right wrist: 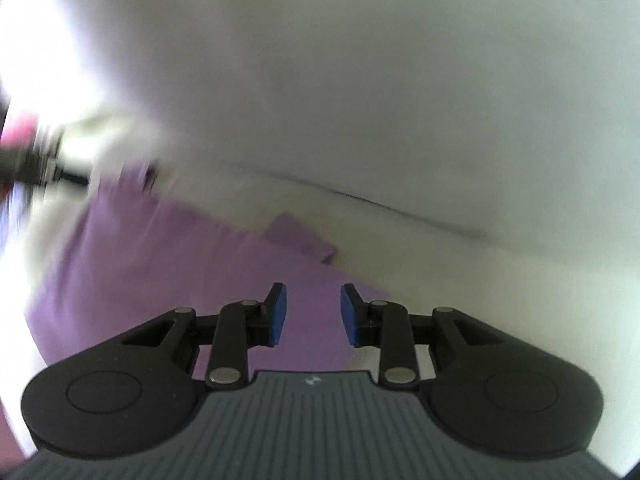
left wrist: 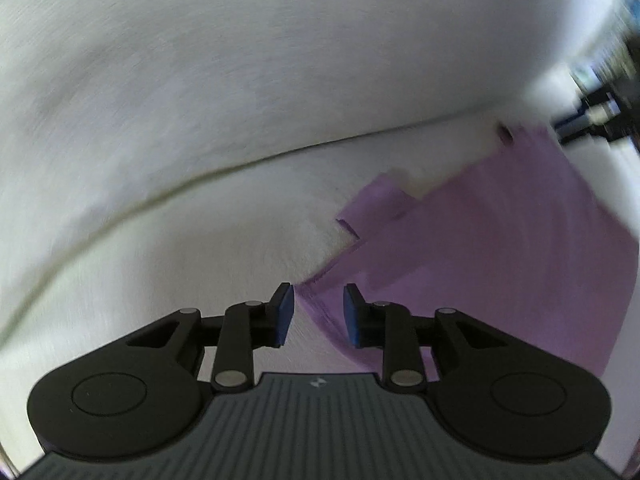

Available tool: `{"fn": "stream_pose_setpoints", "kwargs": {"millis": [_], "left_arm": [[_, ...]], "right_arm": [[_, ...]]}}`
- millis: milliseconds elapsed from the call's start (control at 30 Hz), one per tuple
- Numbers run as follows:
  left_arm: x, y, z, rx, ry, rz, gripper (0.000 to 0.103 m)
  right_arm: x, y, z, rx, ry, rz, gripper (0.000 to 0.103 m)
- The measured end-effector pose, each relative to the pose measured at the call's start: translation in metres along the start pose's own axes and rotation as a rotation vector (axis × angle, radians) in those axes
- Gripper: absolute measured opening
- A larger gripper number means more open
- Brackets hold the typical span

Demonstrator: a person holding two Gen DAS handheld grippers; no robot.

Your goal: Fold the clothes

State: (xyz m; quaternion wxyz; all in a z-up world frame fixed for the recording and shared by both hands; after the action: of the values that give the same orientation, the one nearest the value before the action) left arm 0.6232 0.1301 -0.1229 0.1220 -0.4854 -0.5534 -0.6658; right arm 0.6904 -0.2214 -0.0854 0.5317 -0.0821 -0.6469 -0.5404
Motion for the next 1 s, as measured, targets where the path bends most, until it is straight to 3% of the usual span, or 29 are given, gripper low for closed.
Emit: {"fn": "stream_pose_setpoints", "kwargs": {"millis": [267,567,667,700,800,833,867,933,1000], "left_arm": [[-0.015,-0.004,0.010,-0.156,-0.100,0.040,0.036],[-0.004,-0.001,0.010,-0.158,-0.179,0.070,0.032],[0.005,-0.001,0.013,-0.161,-0.182,0.074,0.030],[0.006,-0.001,0.014,-0.154,-0.185,0.077,0.027],[0.009,-0.002,0.014,-0.140,-0.204,0.084,0.004],[0.010,-0.002,0.014,-0.139,-0.206,0.084,0.002],[0.011,-0.003,0.015,-0.135,-0.205,0.082,0.002],[0.014,-0.004,0.016,-0.135,-0.198,0.076,0.001],[0.019,-0.004,0.016,-0.135,-0.182,0.061,0.000]], "right_arm": [[0.000,-0.004,-0.021,-0.012,-0.016,0.017,0.026],[0.005,-0.019,-0.053,-0.111,-0.062,0.026,0.026],[-0.001,-0.025,-0.058,-0.177,-0.017,0.028,0.027],[-0.001,-0.026,-0.059,-0.196,-0.008,0.025,0.027],[-0.005,-0.029,-0.061,-0.254,0.006,0.000,0.029],[-0.004,-0.030,-0.064,-0.287,0.013,-0.008,0.029],[-0.004,-0.030,-0.066,-0.321,0.019,-0.016,0.028],[-0.003,-0.032,-0.070,-0.357,0.019,-0.007,0.008],[-0.001,-0.032,-0.069,-0.359,0.023,0.001,0.004]]}}
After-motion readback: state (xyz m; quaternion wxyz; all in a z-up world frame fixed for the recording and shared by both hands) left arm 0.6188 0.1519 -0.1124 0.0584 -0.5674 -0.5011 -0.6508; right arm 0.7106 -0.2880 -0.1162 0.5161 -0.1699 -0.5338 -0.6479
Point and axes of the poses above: each gripper's, at about its wrist camera, not at the fingertips, and x roughly against the way its jaws point, z to its left, y to its top, the point moved 7 cm from there along -x, roughly the way its jaws point, and after that the axes turned 11 degrees about -z, right-handed, at the moved point
